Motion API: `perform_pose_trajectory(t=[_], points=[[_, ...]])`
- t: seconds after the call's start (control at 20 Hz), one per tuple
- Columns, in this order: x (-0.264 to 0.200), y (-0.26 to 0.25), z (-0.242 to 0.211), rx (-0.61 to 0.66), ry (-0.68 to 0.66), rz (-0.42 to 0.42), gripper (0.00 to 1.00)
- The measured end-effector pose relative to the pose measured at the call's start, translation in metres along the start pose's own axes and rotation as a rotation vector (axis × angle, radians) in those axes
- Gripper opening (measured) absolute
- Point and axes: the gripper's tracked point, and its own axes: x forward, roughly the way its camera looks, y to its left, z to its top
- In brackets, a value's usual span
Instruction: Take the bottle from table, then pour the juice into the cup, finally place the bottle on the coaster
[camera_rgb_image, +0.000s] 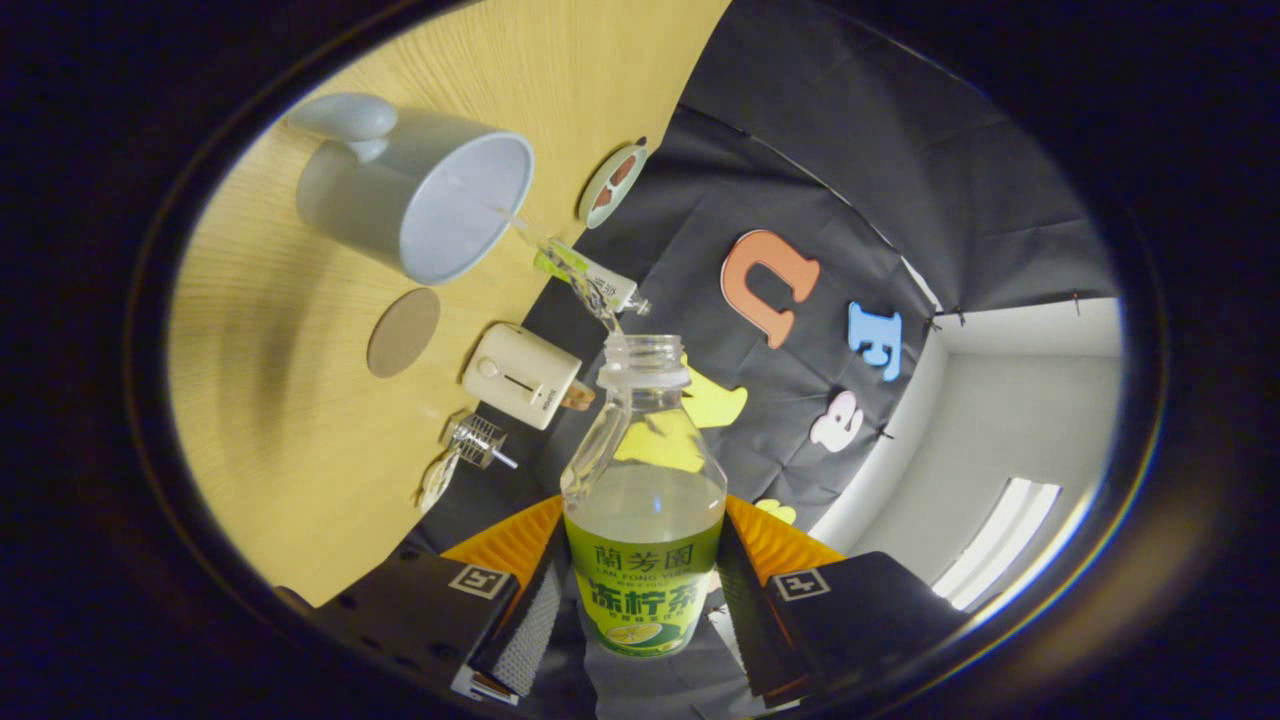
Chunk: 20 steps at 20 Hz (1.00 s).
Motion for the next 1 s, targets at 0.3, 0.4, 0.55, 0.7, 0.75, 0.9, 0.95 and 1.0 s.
perform_pose_trajectory(t=[0.3, 0.4, 0.55, 0.7, 0.75, 0.9, 0.95, 1.0], points=[[-0.004, -0.021, 0.003, -0.048, 0.008, -0.030, 0.80], [-0.004, -0.021, 0.004, -0.068, 0.010, -0.024, 0.80], [-0.005, -0.022, 0.004, -0.100, 0.008, -0.018, 0.80], [-0.006, -0.023, 0.007, -0.143, -0.004, -0.027, 0.80], [-0.007, -0.021, 0.007, -0.151, -0.004, -0.018, 0.80], [-0.014, -0.020, 0.008, -0.176, -0.008, -0.014, 0.80], [-0.014, -0.020, 0.007, -0.183, -0.006, -0.016, 0.80], [-0.015, -0.019, 0.007, -0.185, -0.006, -0.013, 0.80]])
